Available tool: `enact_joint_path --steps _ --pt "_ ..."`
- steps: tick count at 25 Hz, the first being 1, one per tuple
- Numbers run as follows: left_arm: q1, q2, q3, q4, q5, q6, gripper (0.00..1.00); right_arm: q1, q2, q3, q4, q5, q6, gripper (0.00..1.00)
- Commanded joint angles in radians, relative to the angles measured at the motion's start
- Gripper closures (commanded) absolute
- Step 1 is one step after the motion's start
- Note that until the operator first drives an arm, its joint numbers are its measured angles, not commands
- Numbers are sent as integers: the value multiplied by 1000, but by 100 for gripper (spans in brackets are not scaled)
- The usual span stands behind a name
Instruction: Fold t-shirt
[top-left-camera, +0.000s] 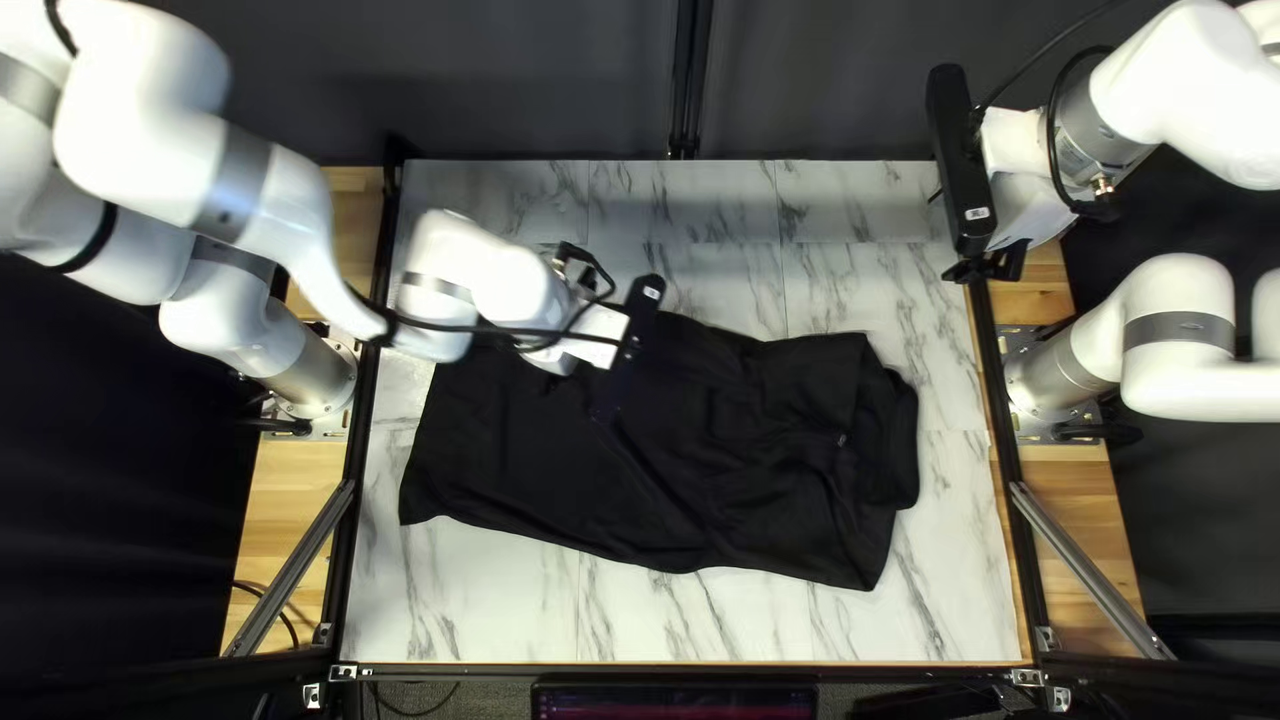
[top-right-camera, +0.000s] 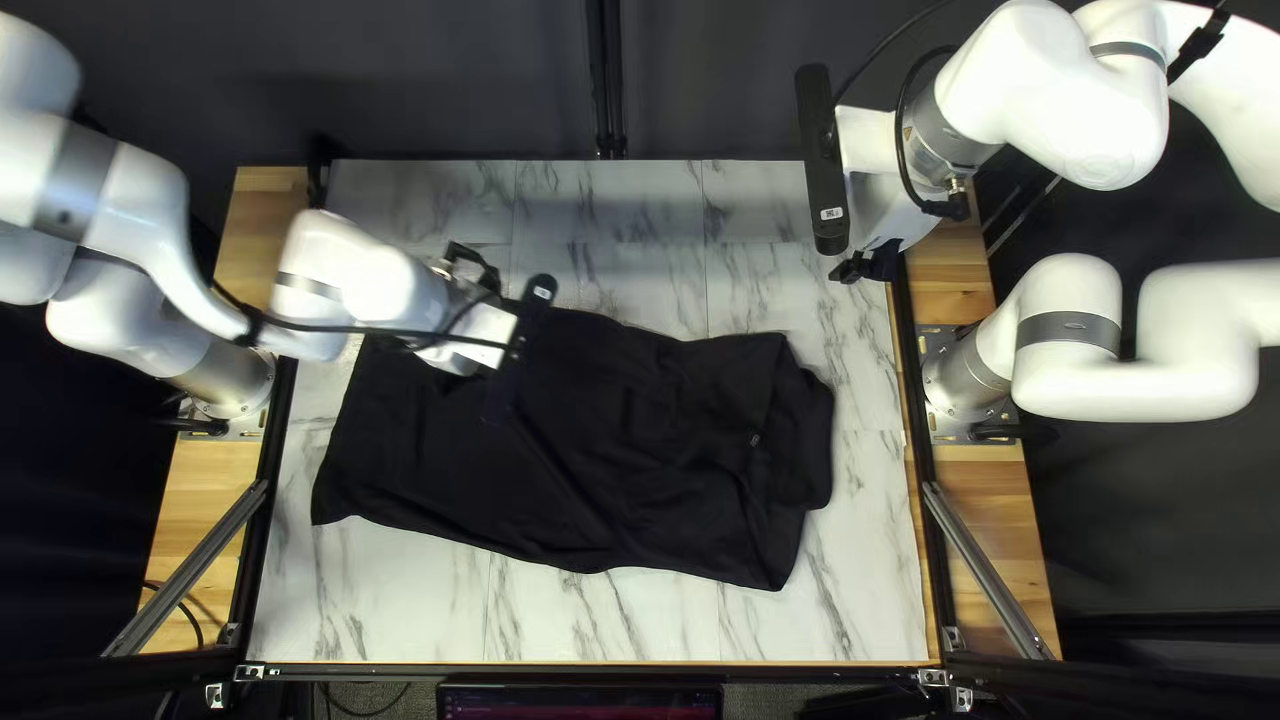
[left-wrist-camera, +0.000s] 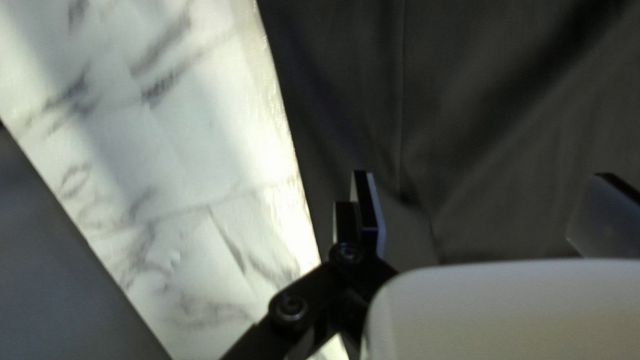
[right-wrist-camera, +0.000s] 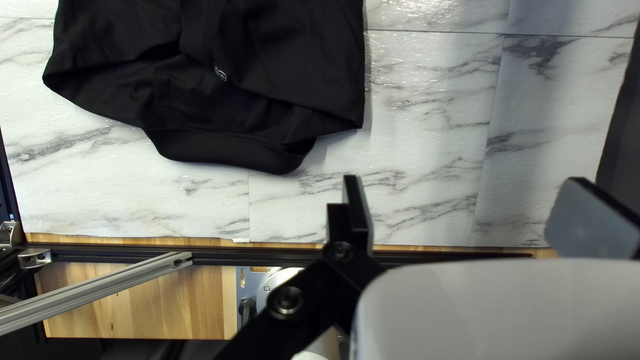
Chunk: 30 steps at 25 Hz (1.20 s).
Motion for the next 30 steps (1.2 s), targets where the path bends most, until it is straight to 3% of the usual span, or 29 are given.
enact_joint_path --steps 1,5,17,30 --pt "-1 88 -75 87 9 -101 0 0 0 0 0 0 0 0" --pt "3 186 -148 124 9 -142 0 0 0 0 0 0 0 0" --pt "-3 328 -278 131 43 -190 0 0 0 0 0 0 0 0" --pt "18 346 -281 151 44 -224 0 0 0 0 0 0 0 0"
